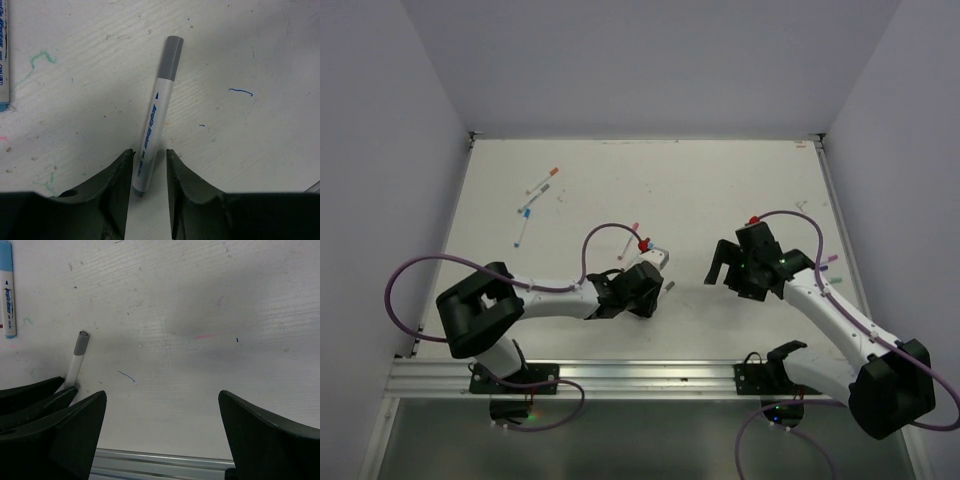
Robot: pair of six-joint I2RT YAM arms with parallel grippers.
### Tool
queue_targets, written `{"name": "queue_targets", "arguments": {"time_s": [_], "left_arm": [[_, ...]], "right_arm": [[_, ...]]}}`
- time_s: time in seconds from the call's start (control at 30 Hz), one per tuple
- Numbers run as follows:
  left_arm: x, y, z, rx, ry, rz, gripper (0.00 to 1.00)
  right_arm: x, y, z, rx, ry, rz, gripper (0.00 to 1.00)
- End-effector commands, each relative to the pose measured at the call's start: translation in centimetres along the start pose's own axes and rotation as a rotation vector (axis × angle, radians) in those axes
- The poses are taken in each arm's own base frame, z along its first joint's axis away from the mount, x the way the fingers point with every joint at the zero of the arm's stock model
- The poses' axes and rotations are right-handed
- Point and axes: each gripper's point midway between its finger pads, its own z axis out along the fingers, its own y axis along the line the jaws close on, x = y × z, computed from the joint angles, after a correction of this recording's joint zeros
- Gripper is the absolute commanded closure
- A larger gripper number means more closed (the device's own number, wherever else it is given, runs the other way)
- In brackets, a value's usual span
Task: Open the pen caps
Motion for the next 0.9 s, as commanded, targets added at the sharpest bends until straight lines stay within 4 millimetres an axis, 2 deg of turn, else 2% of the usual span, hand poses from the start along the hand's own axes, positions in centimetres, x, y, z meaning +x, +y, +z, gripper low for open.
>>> {"name": "queue_targets", "arguments": {"time_s": [0.0,0.2,0.3,0.33,0.4,0.43,0.47,0.5,0.53,0.57,0.6,0.63,0.73,0.87], "left_arm": [[-0.4,0.5,0.1,-0.087,-0.025,0.033,0.66],[1.9,0.9,0.5,-0.144,0.009,0.056,0.77],[3.1,1.5,0.7,-0.181,0.022,0.056,0.94],[3.2,1.6,0.7,-0.184,0.02,0.052,1.0],[3.6,1.6,0.3,-0.182,0.011,0.04,1.0],[2.5,0.7,-0.4,-0.139,-0.036,0.019,1.0],[2.2,0.1,-0.9,-0.105,-0.059,0.008,1.0],[2.8,0.4,-1.3,-0.082,-0.063,-0.007,1.0],[1.7,-0.8,-2.8,-0.008,-0.109,-0.039,1.0],[0.3,-2.1,-3.5,0.067,-0.175,-0.075,1.0],[0.9,-1.7,-3.9,0.088,-0.181,-0.104,1.0],[-0.1,-2.5,-5.3,0.145,-0.221,-0.134,1.0],[-0.9,-3.4,-6.8,0.226,-0.273,-0.191,1.0],[-1.2,-4.0,-7.3,0.269,-0.282,-0.218,1.0]], "right_arm": [[-1.0,0.3,-0.3,-0.002,-0.039,-0.008,0.01],[-1.9,0.5,-0.5,0.019,-0.06,0.008,0.02],[-2.6,1.2,-0.7,0.016,-0.065,0.017,0.02],[-2.7,2.1,-0.9,-0.017,-0.055,0.019,0.02],[-2.5,3.5,-0.8,-0.081,-0.03,0.034,0.03],[-2.8,4.9,-0.6,-0.153,-0.041,0.038,0.04],[-1.9,6.8,-1.0,-0.264,0.009,0.034,0.04],[-1.7,7.8,-1.1,-0.317,0.014,0.05,0.09],[-1.7,8.6,-1.0,-0.378,-0.005,0.05,0.11],[-1.5,9.1,-1.1,-0.408,0.0,0.055,0.14],[-1.2,9.4,-1.1,-0.426,0.002,0.062,0.17],[-1.1,9.3,-0.8,-0.436,-0.003,0.07,0.18],[-0.4,10.4,-0.7,-0.513,0.005,0.077,0.2],[1.0,12.4,-0.2,-0.543,0.037,0.028,0.22]]}}
